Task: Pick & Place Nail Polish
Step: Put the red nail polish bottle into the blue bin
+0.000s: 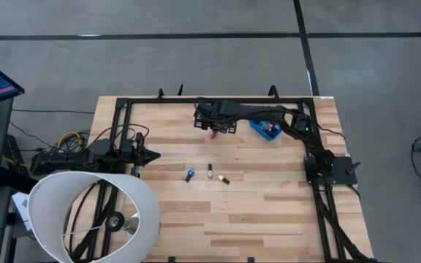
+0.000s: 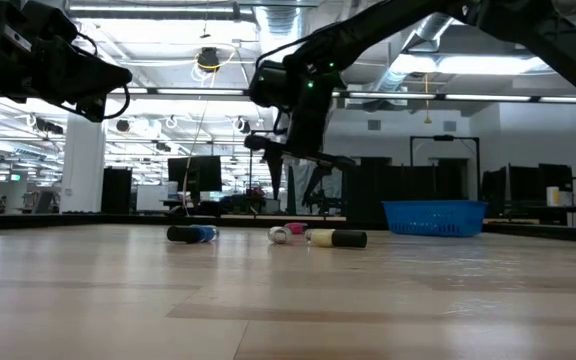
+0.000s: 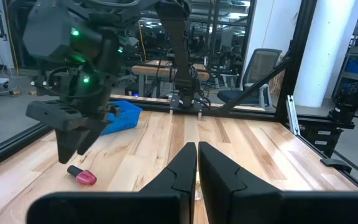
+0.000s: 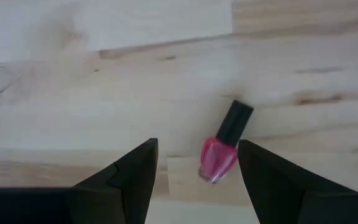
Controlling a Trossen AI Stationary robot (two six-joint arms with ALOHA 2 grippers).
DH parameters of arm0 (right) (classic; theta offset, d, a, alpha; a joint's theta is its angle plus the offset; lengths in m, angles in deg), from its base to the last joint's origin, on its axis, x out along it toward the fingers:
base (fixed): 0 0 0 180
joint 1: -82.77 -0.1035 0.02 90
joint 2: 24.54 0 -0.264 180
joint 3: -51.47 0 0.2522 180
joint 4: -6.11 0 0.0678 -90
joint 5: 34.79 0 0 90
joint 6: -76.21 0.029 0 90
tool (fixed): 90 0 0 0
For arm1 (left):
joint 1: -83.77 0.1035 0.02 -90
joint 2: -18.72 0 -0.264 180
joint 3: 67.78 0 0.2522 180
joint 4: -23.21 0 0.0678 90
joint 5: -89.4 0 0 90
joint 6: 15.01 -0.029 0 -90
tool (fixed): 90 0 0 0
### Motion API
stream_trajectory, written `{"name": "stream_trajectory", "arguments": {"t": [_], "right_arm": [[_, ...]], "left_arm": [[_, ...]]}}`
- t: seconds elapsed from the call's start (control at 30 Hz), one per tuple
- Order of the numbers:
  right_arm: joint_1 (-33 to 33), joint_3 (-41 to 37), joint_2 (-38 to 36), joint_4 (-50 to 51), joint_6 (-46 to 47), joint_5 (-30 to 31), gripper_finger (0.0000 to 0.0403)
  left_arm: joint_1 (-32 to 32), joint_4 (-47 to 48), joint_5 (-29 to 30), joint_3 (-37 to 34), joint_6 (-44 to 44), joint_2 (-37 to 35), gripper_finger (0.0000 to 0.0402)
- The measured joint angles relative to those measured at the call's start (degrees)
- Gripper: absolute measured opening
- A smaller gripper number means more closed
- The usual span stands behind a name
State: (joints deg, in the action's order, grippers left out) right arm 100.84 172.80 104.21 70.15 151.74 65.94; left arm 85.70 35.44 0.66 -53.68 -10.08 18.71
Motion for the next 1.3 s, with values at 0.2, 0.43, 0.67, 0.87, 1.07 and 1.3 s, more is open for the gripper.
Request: {"name": "stream_trajectory", "arguments": {"t": [0.2,0.43,0.67,0.87,1.07,1.3], "right_arm": [[-0.43,0.0,0.0,0.8,3.83,2.97,0.0214],[-1.5,-0.13,2.22,0.26,9.59,1.59,0.0214],[-2.77,0.34,6.44,-4.94,13.79,1.17,0.0214],[-2.66,0.15,6.29,-4.38,14.54,0.75,0.0214],[-2.48,0.15,6.32,-4.19,14.78,0.43,0.0213],[-2.3,0.15,6.37,-2.89,14.6,-1.01,0.0159]], "left_arm": [[0.0,-0.01,-0.01,0.0,0.0,0.0,0.0011],[0.0,0.02,0.0,0.0,0.0,0.0,0.0011],[0.02,-0.01,-0.01,0.0,0.0,0.0,0.0011],[0.0,-0.08,0.01,0.0,0.0,0.0,0.0011],[0.0,-0.11,0.0,0.0,0.0,0.0,0.0011],[0.0,-0.22,-0.01,0.0,0.0,0.0,0.0011]]}}
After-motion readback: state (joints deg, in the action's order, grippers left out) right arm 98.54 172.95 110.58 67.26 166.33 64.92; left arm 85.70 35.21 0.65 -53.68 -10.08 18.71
